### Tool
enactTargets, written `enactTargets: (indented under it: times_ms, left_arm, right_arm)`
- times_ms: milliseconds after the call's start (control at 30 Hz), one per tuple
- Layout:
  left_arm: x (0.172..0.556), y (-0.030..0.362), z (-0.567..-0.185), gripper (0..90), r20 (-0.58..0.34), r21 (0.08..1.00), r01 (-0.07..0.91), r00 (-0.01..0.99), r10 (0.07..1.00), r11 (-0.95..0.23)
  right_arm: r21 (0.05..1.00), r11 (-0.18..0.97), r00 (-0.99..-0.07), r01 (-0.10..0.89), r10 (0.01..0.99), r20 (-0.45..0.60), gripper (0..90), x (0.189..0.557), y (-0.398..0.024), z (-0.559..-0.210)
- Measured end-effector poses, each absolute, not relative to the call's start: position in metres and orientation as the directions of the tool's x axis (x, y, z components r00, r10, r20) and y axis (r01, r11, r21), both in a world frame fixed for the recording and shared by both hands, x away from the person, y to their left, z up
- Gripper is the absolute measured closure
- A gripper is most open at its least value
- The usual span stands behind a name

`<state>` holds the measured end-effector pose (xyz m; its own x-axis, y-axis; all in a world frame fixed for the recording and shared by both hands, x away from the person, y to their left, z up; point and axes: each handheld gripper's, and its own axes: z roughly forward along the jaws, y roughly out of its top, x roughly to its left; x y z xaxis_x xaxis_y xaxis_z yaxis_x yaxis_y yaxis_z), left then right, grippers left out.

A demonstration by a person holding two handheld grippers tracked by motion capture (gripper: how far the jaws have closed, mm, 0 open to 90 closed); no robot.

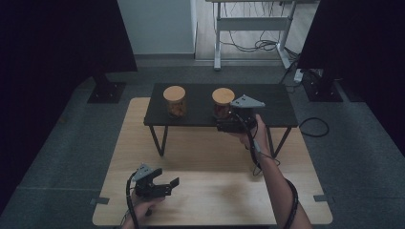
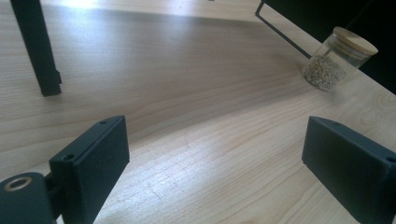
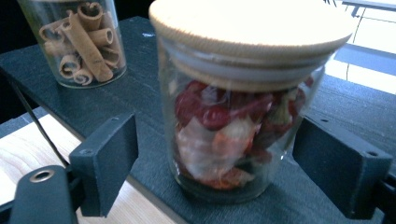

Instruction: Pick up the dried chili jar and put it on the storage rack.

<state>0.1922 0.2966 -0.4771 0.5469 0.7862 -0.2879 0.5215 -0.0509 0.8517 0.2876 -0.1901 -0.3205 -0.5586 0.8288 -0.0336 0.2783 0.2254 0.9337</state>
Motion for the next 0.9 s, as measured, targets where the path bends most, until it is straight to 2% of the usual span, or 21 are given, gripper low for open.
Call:
enactTargets:
  times_ms: [900]
  left_arm:
    - [0.193, 0.291, -0.479, 6.9, -0.288, 0.845, 0.531, 0.558, 0.779, -0.068]
  right_arm:
    - [0.952, 0.171, -0.549, 0.253, 0.836, -0.004, 7.6, 0.233, -0.211, -0.348]
